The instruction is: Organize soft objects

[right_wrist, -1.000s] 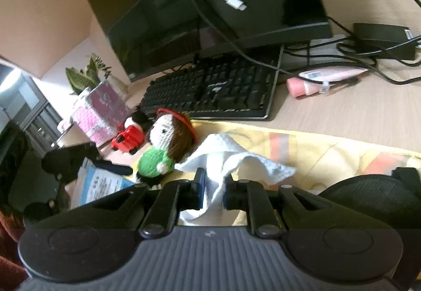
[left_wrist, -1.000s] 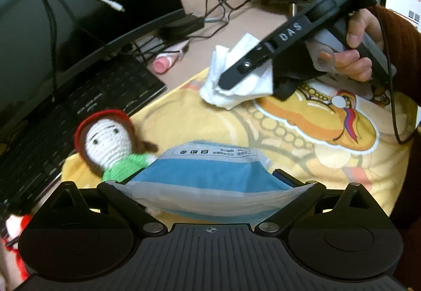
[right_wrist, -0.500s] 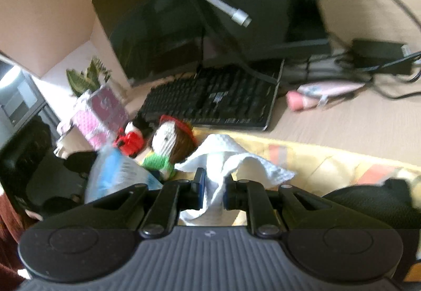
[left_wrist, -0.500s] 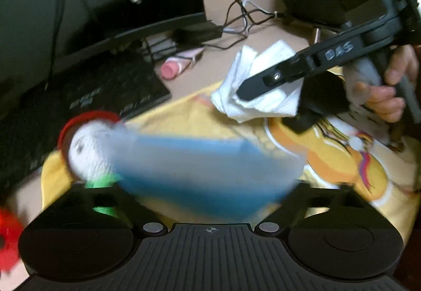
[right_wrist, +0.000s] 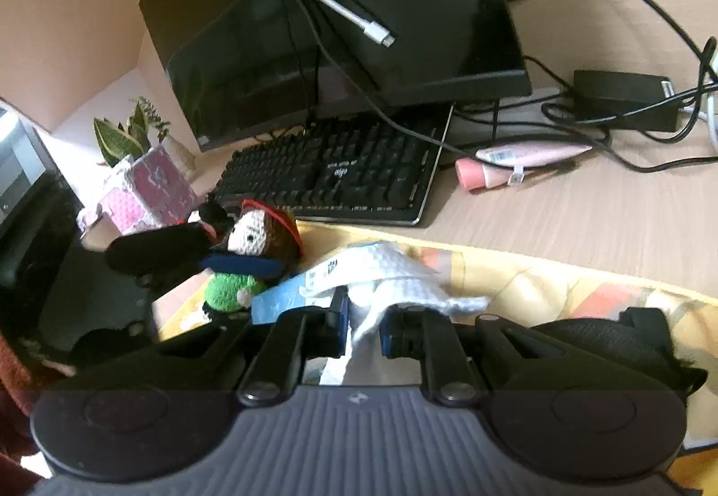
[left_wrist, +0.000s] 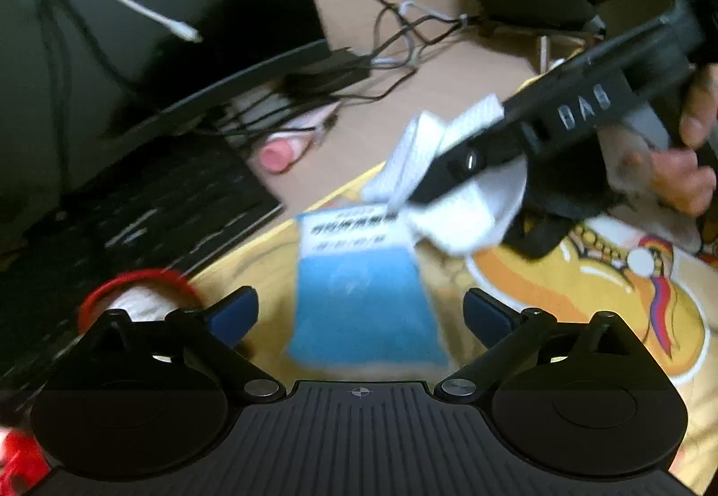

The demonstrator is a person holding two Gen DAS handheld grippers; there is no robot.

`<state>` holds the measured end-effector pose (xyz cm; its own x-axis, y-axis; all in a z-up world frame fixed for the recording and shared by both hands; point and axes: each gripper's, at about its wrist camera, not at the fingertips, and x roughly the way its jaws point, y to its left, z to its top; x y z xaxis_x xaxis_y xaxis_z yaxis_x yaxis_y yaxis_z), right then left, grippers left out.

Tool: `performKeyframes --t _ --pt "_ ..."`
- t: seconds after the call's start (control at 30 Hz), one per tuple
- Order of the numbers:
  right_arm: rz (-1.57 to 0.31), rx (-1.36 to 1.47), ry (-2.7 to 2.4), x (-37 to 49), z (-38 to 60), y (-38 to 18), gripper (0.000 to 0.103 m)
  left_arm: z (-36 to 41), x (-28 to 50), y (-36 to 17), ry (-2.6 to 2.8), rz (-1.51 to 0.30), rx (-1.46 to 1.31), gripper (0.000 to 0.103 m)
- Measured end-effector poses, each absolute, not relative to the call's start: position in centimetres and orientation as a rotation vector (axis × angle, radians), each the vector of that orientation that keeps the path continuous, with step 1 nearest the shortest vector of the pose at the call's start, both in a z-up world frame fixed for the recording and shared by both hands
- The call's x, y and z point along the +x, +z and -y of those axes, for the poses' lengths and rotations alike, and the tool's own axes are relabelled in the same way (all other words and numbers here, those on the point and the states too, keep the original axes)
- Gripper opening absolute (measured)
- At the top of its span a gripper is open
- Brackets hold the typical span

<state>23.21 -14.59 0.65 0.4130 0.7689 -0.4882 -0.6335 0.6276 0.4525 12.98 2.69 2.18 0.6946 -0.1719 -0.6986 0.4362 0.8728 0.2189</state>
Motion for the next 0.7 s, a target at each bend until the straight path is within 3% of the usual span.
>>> performKeyframes --t 0.4,0.53,0.63,0.67,0.7 --pt "-0.615 0.058 0.764 23.1 13.3 1.7 0.016 -3.1 13.9 0.1 -0.3 -0.841 0.228 0.103" --pt "-0.654 -0.009 0.767 24.6 11.8 1.4 0.016 -3.5 14.2 0.0 -0.307 -0.857 0.147 0.102" --pt "-0.692 -0.007 0.794 24.9 11.1 0.6 0.016 -3.8 14.1 0.4 -0.362 -0.844 0.087 0.091" --pt "-0.702 0.002 0.807 24.9 11.0 0.3 0.016 -4.1 14.1 0.7 -0.373 -0.835 0.057 0.083" --pt "-0.707 0.015 0.81 24.8 11.0 0.2 0.015 -4.4 14.1 1.1 -0.383 -0.826 0.028 0.083"
